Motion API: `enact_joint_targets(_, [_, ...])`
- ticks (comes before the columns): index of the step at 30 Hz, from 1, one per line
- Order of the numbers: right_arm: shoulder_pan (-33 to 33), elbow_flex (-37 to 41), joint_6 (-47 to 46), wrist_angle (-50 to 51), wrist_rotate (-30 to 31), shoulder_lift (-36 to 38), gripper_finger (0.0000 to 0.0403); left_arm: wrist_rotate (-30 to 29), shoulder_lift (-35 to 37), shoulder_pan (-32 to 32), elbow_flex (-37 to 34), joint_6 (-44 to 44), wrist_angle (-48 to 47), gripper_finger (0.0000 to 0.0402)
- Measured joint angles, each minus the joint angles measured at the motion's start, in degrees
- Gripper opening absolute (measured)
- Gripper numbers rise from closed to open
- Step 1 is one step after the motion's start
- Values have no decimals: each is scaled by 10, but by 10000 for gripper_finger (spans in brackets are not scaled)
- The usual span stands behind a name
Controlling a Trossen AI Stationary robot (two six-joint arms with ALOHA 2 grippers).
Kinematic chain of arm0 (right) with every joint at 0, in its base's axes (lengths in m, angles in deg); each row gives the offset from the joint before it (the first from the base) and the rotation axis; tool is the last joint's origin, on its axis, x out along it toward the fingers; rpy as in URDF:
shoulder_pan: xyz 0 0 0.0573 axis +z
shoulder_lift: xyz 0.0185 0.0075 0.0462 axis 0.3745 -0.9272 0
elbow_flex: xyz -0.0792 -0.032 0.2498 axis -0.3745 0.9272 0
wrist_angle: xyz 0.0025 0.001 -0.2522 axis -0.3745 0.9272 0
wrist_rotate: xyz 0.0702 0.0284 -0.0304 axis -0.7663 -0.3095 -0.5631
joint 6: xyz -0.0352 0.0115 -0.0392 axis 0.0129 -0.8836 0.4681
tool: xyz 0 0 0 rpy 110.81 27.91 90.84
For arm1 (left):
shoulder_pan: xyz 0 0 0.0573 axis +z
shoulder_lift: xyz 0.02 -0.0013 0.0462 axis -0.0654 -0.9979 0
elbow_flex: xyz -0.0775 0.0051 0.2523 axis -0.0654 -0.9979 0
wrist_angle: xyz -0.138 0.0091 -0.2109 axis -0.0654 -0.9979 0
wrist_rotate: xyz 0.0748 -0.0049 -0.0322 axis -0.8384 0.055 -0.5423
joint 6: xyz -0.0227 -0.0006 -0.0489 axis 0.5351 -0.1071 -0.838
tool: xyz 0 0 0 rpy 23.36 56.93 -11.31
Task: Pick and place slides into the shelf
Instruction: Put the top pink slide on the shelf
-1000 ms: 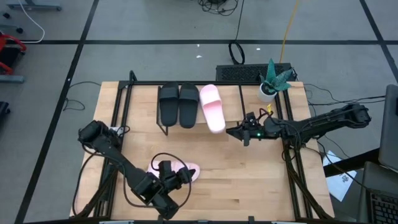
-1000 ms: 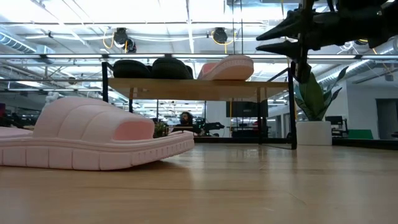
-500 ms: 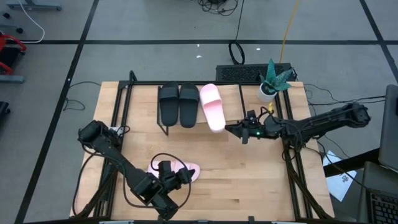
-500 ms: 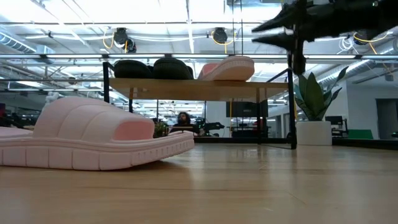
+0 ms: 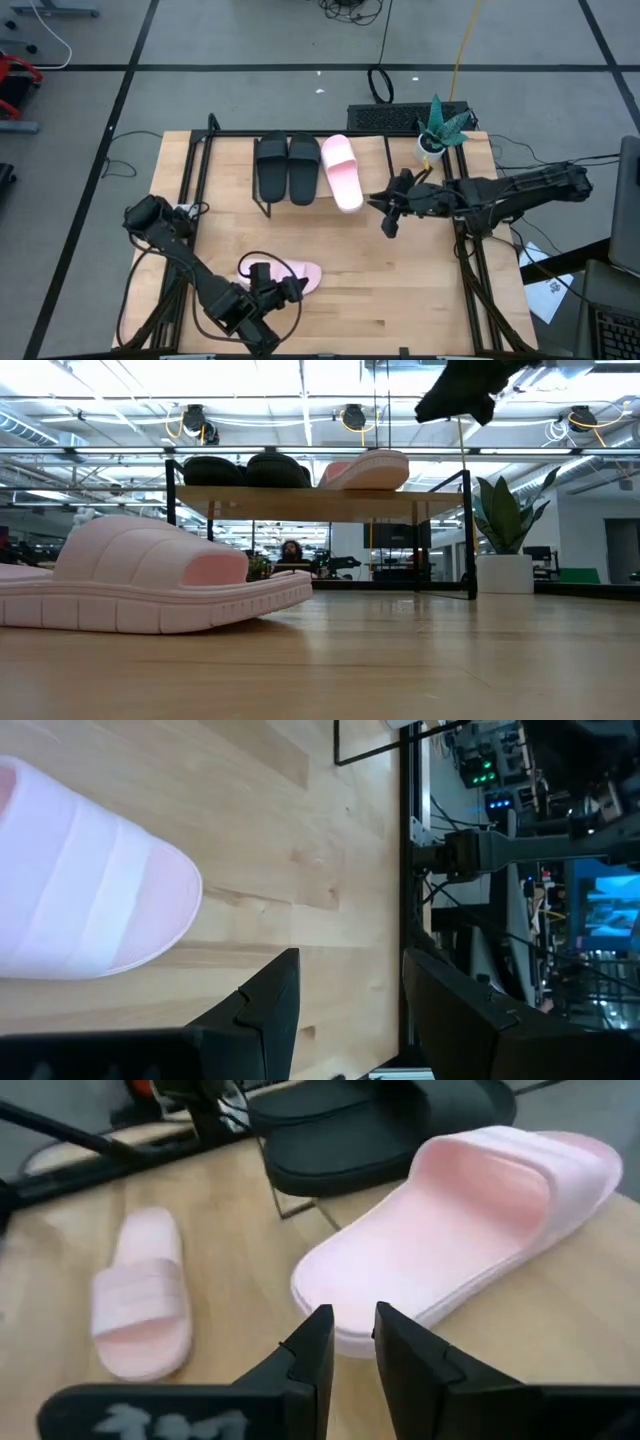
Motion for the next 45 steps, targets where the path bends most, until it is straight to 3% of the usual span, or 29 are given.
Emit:
enact_joint_targets(11, [-22, -11, 55, 26, -5, -93, 68, 0, 0, -6, 0, 5, -11, 175])
enact_joint_targets(20, [-22, -41, 82, 45, -3, -87, 68, 0, 0, -10, 0, 0, -12, 175])
enact_joint_targets(28, [-37, -50, 102, 141, 11, -88, 68, 0, 0, -10, 0, 0, -13, 175])
enact_joint_targets(45, [-63, -50, 159, 76, -7, -132, 68, 0, 0, -7, 0, 0, -5, 175])
